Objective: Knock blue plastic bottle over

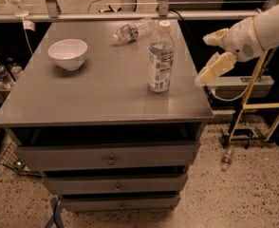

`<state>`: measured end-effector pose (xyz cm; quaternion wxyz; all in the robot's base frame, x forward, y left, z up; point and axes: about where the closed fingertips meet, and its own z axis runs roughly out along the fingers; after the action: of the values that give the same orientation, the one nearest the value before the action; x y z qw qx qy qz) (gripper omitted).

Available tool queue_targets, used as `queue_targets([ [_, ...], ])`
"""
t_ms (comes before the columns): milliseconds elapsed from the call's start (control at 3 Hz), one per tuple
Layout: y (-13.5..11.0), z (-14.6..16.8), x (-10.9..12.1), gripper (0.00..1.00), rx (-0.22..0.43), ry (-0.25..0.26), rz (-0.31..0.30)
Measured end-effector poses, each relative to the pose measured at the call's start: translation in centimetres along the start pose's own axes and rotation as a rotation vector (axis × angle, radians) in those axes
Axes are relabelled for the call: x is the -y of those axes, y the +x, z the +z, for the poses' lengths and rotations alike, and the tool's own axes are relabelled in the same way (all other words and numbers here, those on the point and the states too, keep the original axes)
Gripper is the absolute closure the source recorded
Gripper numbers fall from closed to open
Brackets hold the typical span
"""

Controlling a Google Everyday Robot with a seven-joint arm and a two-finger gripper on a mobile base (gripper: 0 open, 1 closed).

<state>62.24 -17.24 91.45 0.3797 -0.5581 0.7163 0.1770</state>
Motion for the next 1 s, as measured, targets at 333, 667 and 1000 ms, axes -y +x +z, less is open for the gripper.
queue_targets([
  [333,-1.1,1.6,0.6,0.00,0.111,-0.040,0.003],
  [667,-3.5,3.0,0.1,0.00,0.209,-0.096,-0.010],
  [1000,-5.4,4.4,-1.2,0.00,0.249,-0.152,-0.019],
])
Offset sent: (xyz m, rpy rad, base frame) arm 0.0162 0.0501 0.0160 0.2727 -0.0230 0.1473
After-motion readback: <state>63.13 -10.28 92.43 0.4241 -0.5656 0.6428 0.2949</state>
